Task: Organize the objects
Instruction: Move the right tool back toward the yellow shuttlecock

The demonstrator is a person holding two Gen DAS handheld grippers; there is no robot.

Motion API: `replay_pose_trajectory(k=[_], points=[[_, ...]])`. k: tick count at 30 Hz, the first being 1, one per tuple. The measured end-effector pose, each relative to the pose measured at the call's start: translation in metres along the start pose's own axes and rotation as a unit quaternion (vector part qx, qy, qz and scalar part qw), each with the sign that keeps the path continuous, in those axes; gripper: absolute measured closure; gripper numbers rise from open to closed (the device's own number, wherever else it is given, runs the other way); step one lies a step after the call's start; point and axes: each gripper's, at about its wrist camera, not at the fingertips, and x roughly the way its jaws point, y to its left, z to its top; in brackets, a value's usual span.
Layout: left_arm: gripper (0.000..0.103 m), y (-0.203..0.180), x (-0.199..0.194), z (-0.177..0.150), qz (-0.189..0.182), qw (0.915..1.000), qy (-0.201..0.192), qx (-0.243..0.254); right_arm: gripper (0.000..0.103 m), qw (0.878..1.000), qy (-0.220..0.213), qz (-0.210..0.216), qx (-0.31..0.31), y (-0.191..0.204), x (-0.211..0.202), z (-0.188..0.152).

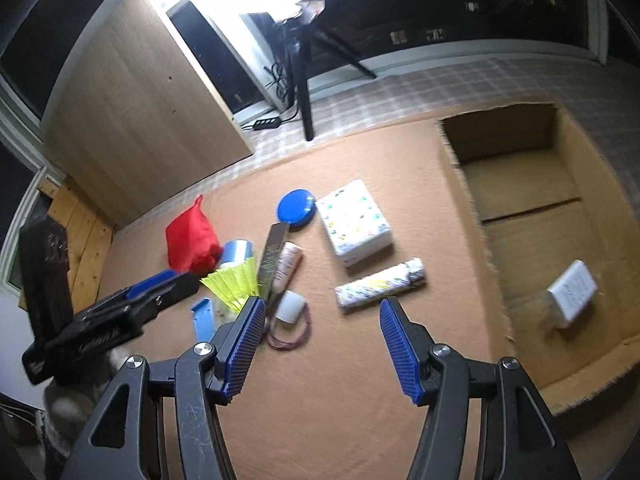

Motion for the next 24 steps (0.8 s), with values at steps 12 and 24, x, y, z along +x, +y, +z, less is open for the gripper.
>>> replay_pose_trajectory(k=[12, 24], points=[[0.036, 0.032, 0.055, 0.05, 0.022, 0.9988, 0.03, -0.032, 0.061, 0.996, 0.08, 0.045, 0.018, 0.025, 0.086, 0.053], [0.046, 0.045, 0.101, 0.065, 0.019, 0.9976, 0.053, -0.04, 0.073, 0.99, 0.128, 0.046, 0.043, 0.02, 0.15, 0.07]])
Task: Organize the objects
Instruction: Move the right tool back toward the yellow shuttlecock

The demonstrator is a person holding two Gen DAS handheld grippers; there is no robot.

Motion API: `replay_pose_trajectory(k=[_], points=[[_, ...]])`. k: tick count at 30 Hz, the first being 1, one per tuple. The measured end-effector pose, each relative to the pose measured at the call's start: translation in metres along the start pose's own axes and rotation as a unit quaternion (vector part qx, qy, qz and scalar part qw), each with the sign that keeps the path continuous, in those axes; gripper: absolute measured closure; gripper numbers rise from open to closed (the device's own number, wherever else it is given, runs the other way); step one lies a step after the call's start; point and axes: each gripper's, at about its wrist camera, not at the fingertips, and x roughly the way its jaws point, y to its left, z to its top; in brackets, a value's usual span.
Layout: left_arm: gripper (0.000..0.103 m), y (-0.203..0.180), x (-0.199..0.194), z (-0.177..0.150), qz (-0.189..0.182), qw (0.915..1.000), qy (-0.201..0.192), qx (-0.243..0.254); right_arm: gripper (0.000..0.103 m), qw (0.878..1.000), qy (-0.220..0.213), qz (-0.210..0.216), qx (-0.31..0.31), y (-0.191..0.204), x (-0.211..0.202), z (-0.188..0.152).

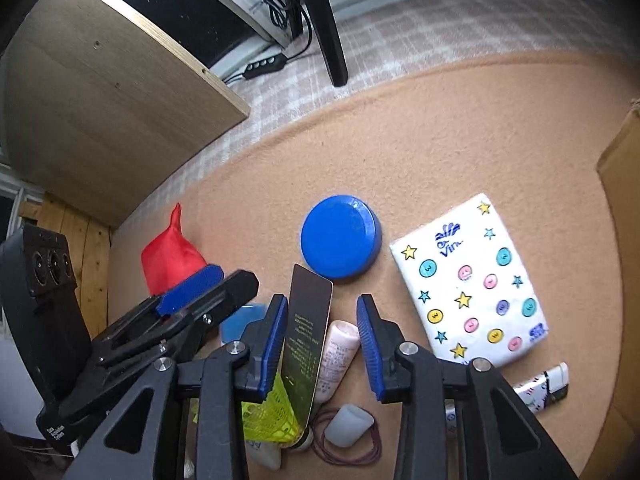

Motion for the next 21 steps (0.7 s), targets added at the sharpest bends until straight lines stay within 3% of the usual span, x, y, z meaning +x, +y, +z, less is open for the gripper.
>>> replay_pose_trajectory(k=[8, 13, 21], points=[[0.066, 0.001, 0.014, -0.006, -0.009, 0.9997, 0.01, 0.018, 0.086, 0.999, 0.024, 0.0, -0.029, 0.005, 0.012, -0.012], [0.078, -0.005, 0.018, -0.015, -0.016, 0.9992, 0.02, 0.031, 0.087, 0.996, 0.033, -0.027, -0.081, 0.012, 0.01, -0.03], [0.08, -0.025, 0.014, -0.053, 0.002, 0.9948, 0.031, 0.097, 0.087, 0.982, 0.037, -0.095, -0.162, 0.015, -0.006, -0.061]])
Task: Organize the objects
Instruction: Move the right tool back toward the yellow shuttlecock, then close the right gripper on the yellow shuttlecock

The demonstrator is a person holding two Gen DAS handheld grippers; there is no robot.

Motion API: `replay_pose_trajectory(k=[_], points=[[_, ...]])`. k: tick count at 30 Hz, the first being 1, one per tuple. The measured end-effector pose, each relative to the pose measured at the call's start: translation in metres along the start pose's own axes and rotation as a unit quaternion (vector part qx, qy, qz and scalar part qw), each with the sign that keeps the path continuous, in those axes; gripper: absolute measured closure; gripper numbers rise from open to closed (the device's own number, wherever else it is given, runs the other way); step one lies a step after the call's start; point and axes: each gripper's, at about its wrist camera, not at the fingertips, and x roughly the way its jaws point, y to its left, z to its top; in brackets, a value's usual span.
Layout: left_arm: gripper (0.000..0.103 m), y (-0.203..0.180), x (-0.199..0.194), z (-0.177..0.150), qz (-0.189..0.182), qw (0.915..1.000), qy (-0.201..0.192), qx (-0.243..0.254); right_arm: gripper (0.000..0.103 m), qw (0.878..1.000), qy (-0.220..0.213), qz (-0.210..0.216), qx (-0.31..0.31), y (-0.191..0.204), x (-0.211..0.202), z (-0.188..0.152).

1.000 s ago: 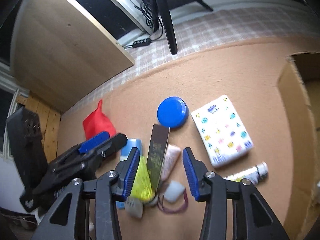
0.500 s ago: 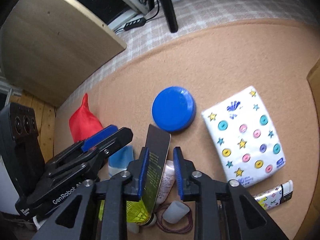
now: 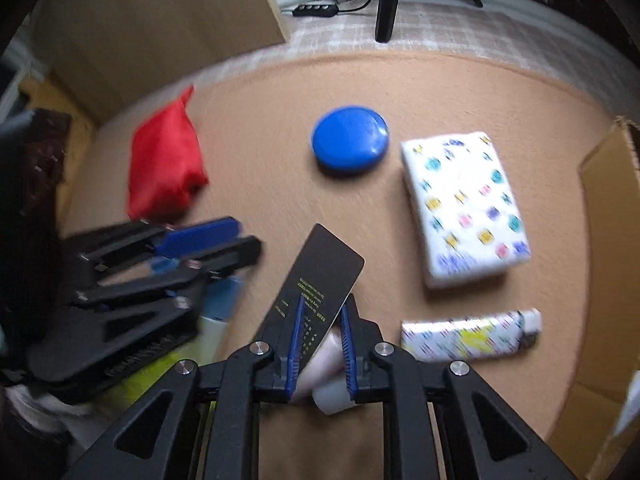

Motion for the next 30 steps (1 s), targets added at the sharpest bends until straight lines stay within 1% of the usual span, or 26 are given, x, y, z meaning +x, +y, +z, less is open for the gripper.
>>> replay_pose_trajectory(k=[3, 5, 11, 13, 17, 18, 20, 21, 22, 25, 26, 27, 28, 30], points=[[0.081, -0.004, -0.006, -0.018, 0.014, 0.9997, 0.003, 0.018, 0.087, 1.0, -0.002, -0.007, -0.002, -0.004, -0.007, -0.011], [0.081, -0.005, -0.011, -0.028, 0.022, 0.9994, 0.004, 0.025, 0.087, 1.0, -0.011, -0.026, -0.008, -0.006, -0.012, -0.018], [0.081, 0.004, -0.027, -0.059, 0.06, 0.9976, 0.001, 0.034, 0.085, 0.998, -0.034, -0.057, 0.002, -0.008, -0.025, -0.03], [0.081, 0.01, -0.034, -0.069, 0.067, 0.9973, 0.001, 0.031, 0.081, 0.997, -0.046, -0.067, 0.003, -0.005, -0.032, -0.033], [0.079, 0.022, -0.047, -0.083, 0.07, 0.9974, -0.004, 0.013, 0.058, 0.997, -0.066, -0.044, 0.004, 0.002, -0.051, -0.046], [0.075, 0.024, -0.053, -0.085, 0.067, 0.9977, -0.008, 0.01, 0.057, 0.997, -0.07, -0.039, 0.004, 0.005, -0.053, -0.047], [0.062, 0.025, -0.062, -0.088, 0.066, 0.9976, -0.018, 0.005, 0.057, 0.997, -0.073, -0.023, 0.002, 0.009, -0.06, -0.057], [0.051, 0.025, -0.069, -0.092, 0.065, 0.9975, -0.026, 0.0, 0.057, 0.997, -0.072, -0.015, 0.004, 0.009, -0.062, -0.063], [0.049, 0.024, -0.075, -0.094, 0.062, 0.9976, -0.032, -0.003, 0.057, 0.998, -0.069, -0.005, 0.008, 0.009, -0.063, -0.067], [0.048, 0.017, -0.09, -0.104, 0.038, 0.9982, -0.045, -0.007, 0.057, 0.997, -0.049, 0.044, 0.034, 0.005, -0.058, -0.077], [0.048, 0.012, -0.095, -0.108, 0.026, 0.9985, -0.048, -0.004, 0.057, 0.997, -0.043, 0.056, 0.041, 0.004, -0.058, -0.081], [0.046, 0.006, -0.096, -0.11, 0.013, 0.9988, -0.048, -0.002, 0.057, 0.996, -0.037, 0.066, 0.049, 0.002, -0.056, -0.084], [0.042, 0.001, -0.096, -0.112, -0.002, 0.9989, -0.046, -0.002, 0.057, 0.995, -0.03, 0.073, 0.056, 0.0, -0.054, -0.087], [0.041, -0.012, -0.095, -0.118, -0.034, 0.9986, -0.04, -0.002, 0.057, 0.995, -0.021, 0.08, 0.059, -0.001, -0.049, -0.091]])
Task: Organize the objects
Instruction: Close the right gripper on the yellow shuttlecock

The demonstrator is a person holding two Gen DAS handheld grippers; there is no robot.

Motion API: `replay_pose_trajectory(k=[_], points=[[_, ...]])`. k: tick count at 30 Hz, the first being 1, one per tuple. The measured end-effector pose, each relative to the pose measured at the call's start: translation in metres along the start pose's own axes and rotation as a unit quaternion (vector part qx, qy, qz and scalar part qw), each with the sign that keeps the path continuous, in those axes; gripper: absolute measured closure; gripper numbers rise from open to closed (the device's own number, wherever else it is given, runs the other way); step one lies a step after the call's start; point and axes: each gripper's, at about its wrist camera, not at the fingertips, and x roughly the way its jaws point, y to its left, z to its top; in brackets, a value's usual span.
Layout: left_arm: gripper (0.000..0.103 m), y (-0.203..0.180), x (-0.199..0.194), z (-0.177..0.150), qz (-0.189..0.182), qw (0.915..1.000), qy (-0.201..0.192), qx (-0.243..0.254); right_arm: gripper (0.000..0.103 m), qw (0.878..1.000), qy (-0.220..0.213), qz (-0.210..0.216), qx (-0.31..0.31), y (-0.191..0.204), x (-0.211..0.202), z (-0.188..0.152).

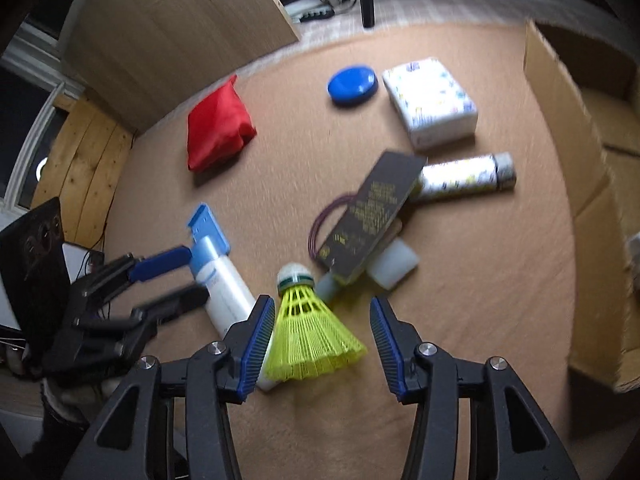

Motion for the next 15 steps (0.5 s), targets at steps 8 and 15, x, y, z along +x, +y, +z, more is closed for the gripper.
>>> replay_pose_trajectory(k=[8, 15], points=[[0.041, -0.044, 0.017, -0.021, -0.063, 0.9972, 0.033, 0.021, 0.057, 0.998, 0.036, 0.046, 0.028, -0.007, 0.019, -0.005], [0.04, -0.064, 0.03, -0.026, -0.067, 0.9959, 0.045, 0.041, 0.057, 0.995, 0.053, 0.071, 0.044, -0.006, 0.032, -0.007]])
